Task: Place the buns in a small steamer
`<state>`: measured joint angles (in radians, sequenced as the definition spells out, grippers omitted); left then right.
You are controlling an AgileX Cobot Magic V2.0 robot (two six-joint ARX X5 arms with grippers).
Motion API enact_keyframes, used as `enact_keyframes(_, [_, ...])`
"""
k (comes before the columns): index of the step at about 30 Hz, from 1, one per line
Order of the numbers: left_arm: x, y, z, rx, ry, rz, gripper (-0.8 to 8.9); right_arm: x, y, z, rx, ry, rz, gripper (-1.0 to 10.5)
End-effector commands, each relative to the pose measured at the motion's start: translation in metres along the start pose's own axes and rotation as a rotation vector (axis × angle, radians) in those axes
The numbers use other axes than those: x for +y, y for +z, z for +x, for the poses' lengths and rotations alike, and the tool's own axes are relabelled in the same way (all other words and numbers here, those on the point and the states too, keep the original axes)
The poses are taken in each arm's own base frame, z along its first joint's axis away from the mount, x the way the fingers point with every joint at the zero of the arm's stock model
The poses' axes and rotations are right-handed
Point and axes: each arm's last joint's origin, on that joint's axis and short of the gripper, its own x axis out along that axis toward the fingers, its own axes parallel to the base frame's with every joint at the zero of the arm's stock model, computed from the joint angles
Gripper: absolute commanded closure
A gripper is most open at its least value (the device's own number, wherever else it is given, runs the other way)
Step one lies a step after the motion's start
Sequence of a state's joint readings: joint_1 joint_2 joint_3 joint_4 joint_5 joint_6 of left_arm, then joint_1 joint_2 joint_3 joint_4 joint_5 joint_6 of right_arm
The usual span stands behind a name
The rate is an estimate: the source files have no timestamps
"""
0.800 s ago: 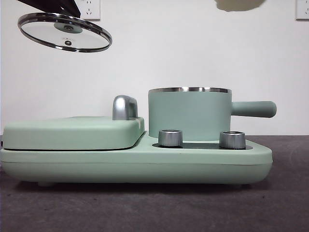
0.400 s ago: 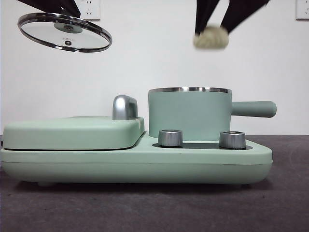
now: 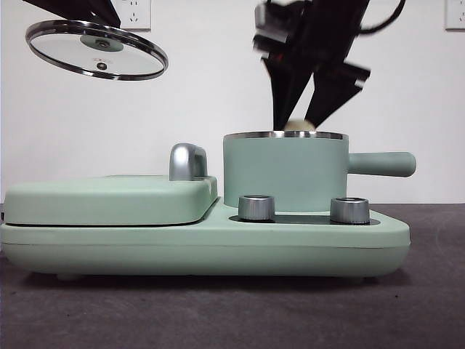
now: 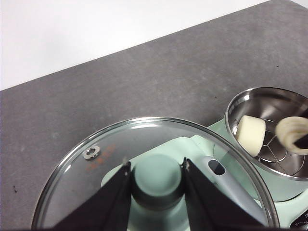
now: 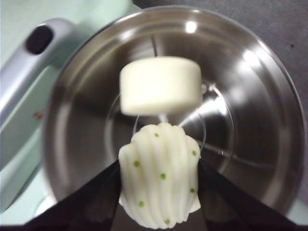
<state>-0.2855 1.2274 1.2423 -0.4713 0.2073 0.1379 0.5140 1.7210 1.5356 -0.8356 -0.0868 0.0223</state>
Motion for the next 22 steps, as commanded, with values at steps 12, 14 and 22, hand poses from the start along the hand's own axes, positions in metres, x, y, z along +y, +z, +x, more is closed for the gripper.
enact_keyframes(12, [0.000, 0.005, -0.002, -0.021, -0.002, 0.005, 7.99, -0.003, 0.016, -0.005, -0.082, 0.010, 0.000, 5.6])
enact_keyframes(14, [-0.001, 0.004, -0.002, -0.006, -0.004, 0.002, 7.99, 0.001, 0.019, -0.036, -0.183, 0.013, 0.005, 5.6])
enact_keyframes(22, [-0.001, 0.003, -0.002, -0.002, -0.005, 0.002, 7.99, 0.021, 0.010, -0.155, -0.762, -0.058, -0.029, 5.6])
